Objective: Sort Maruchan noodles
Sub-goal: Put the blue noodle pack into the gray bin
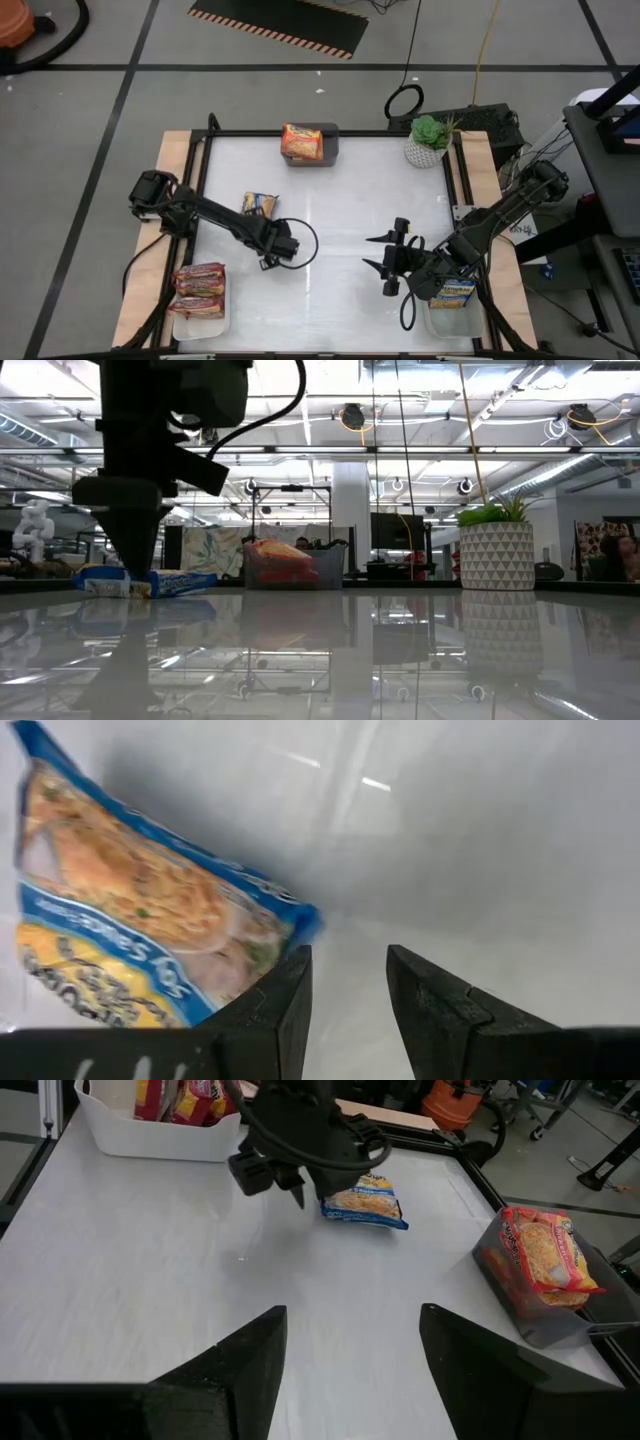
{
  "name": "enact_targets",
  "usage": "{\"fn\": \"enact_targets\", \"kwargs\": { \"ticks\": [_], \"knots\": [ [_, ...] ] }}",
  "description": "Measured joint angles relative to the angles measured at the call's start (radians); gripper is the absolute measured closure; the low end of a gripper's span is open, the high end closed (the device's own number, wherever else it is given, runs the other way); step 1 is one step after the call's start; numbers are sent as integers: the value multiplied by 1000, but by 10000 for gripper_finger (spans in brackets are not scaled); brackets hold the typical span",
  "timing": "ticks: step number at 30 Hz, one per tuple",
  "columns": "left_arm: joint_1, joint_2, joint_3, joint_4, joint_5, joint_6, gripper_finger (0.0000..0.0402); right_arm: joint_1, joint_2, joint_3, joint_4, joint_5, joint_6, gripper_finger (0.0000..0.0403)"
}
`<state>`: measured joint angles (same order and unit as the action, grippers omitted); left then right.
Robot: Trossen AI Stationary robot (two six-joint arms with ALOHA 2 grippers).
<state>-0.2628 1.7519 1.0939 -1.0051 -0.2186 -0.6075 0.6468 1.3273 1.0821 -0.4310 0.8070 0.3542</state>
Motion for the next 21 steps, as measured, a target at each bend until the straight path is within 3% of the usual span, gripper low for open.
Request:
{"fn": "enact_targets", "kwargs": {
  "ticks": [10, 21],
  "knots": [
    [-21, 0, 53, -96, 0, -71, 264, 0, 0, 0, 0, 0, 0, 179],
    [19, 0, 77, -110, -221, -123, 264, 0, 0, 0, 0, 0, 3, 179]
  ]
}}
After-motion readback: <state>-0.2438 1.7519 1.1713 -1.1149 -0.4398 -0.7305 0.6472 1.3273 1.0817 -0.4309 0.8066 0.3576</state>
